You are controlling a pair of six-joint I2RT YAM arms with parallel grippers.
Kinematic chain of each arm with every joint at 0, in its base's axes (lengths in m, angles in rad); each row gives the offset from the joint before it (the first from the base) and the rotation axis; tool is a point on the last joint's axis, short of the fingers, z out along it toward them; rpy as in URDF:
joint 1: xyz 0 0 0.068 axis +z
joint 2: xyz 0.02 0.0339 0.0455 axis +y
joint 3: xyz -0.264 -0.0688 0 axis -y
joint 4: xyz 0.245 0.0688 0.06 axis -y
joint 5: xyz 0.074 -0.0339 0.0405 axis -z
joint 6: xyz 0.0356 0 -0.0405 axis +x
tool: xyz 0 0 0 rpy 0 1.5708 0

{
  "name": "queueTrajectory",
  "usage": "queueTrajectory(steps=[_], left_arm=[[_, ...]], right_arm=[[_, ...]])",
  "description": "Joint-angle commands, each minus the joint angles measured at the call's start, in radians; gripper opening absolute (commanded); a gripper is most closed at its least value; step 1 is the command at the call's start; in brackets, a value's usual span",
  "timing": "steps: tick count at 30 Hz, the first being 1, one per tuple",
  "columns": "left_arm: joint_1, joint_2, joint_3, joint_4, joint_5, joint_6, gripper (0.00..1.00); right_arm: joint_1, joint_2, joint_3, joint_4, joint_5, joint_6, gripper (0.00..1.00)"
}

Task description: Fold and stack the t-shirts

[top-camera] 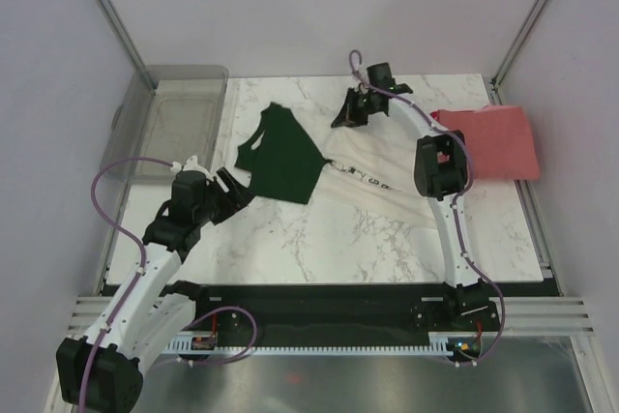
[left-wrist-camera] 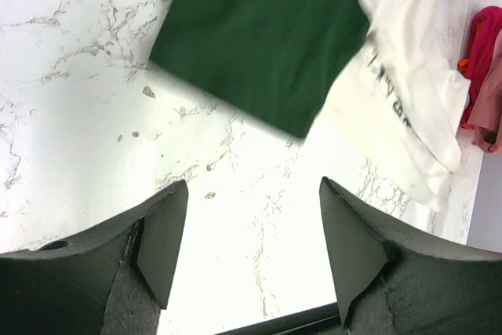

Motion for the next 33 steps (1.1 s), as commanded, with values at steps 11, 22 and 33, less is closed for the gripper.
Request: queueTrajectory(steps=[11, 22, 33], left_arm=[[0.000, 0.050, 0.007, 0.044, 0.017, 0.035, 0.75], [-0.124, 0.448, 0.169, 0.254, 0.044, -0.024, 0.75], [-0.132, 0.397, 0.183, 0.242, 0.027, 0.022, 0.75]], right_arm=[[-0.167, -0.020, 0.009, 0.351, 0.182, 0.303, 0.78], [-0.070, -0.504, -0.438, 0.172, 0.551, -0.162, 0.79], [0.074, -1.027, -1.066, 0.132, 0.805, -0.105, 0.69]])
